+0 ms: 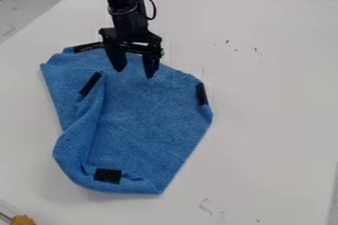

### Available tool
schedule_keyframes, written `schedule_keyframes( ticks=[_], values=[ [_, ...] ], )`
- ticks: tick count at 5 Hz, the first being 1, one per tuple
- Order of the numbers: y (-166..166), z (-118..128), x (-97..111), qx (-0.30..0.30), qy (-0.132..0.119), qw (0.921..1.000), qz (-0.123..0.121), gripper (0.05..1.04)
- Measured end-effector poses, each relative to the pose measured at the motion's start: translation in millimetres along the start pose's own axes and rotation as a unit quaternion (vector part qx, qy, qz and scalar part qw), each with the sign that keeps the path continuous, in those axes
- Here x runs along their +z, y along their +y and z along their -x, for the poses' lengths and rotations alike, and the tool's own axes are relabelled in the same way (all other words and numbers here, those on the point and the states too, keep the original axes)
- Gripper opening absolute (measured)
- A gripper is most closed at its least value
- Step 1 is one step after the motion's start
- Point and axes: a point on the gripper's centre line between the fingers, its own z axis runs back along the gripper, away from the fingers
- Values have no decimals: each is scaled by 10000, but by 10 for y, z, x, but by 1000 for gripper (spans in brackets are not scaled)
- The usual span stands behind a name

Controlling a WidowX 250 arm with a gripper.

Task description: Unfold the cloth from right to left

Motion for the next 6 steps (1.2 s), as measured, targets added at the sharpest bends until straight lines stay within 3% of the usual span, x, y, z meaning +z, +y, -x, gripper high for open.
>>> schedule_keyframes(
  ticks=[1, 3, 4, 5, 6],
  values=[
    [11, 65, -109, 30, 187, 9998, 11, 1001],
    [286, 260, 162, 366, 297, 9969, -627, 1001],
    [482, 403, 217, 643, 349, 9941, -805, 1001],
    [642, 515, 177, 879, 290, 9938, -623, 952],
    [667, 540, 58, 909, 330, 9943, -447, 665]
  ],
)
